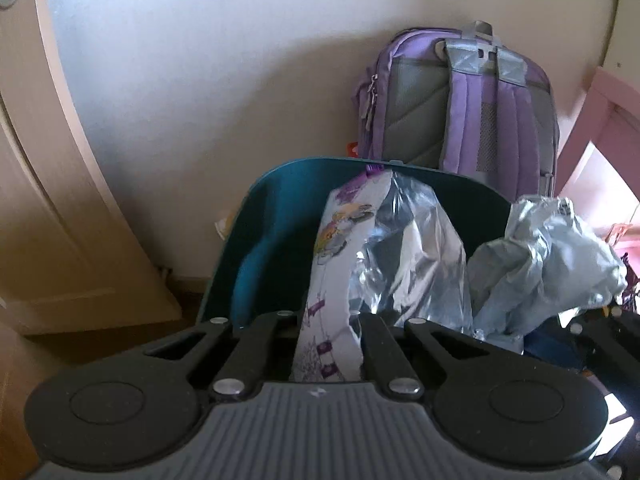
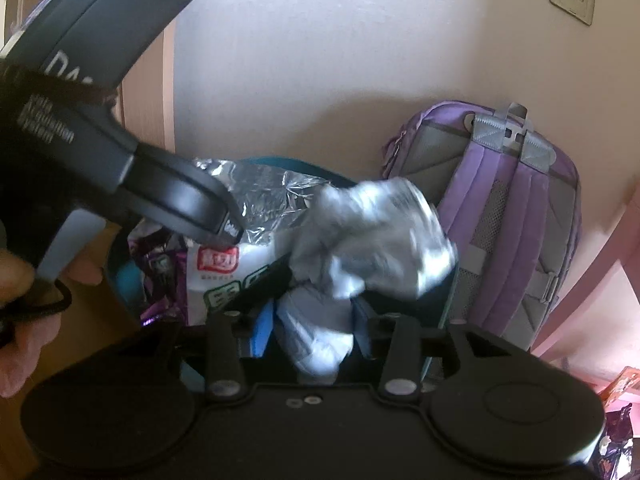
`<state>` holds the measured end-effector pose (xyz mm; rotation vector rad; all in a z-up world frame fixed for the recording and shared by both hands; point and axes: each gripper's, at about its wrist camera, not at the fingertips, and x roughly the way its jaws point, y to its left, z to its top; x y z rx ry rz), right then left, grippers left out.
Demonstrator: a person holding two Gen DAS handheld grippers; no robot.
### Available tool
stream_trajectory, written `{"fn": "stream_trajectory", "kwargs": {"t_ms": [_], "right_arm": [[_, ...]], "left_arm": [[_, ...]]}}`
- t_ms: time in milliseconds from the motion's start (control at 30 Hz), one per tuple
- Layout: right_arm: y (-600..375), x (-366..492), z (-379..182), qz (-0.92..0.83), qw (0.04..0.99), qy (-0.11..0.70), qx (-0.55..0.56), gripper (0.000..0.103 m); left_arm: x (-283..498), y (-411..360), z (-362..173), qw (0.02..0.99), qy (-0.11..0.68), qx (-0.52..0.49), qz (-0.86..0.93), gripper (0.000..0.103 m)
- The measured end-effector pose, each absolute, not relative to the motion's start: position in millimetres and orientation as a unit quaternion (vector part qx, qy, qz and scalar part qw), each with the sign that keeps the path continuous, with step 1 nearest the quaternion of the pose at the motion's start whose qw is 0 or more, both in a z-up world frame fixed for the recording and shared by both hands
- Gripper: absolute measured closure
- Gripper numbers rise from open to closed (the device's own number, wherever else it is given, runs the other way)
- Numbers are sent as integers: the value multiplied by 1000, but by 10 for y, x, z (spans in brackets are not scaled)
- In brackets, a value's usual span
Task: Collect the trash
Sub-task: 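Open the left tool over the bin while the right tool releases the paper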
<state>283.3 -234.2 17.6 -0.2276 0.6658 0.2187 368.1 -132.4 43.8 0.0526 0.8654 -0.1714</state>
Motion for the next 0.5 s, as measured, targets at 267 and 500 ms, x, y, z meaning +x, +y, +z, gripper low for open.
{"fn": "stream_trajectory", "kwargs": {"t_ms": [267, 500], "right_arm": [[-2443, 2892, 196, 91, 937, 320, -108, 53], [-2571, 2767, 333, 89, 942, 312, -88, 50]], "left_arm": [[3850, -1285, 350, 897, 437, 2, -69, 57], [3748, -1252, 392, 910, 408, 7, -79, 24]]}}
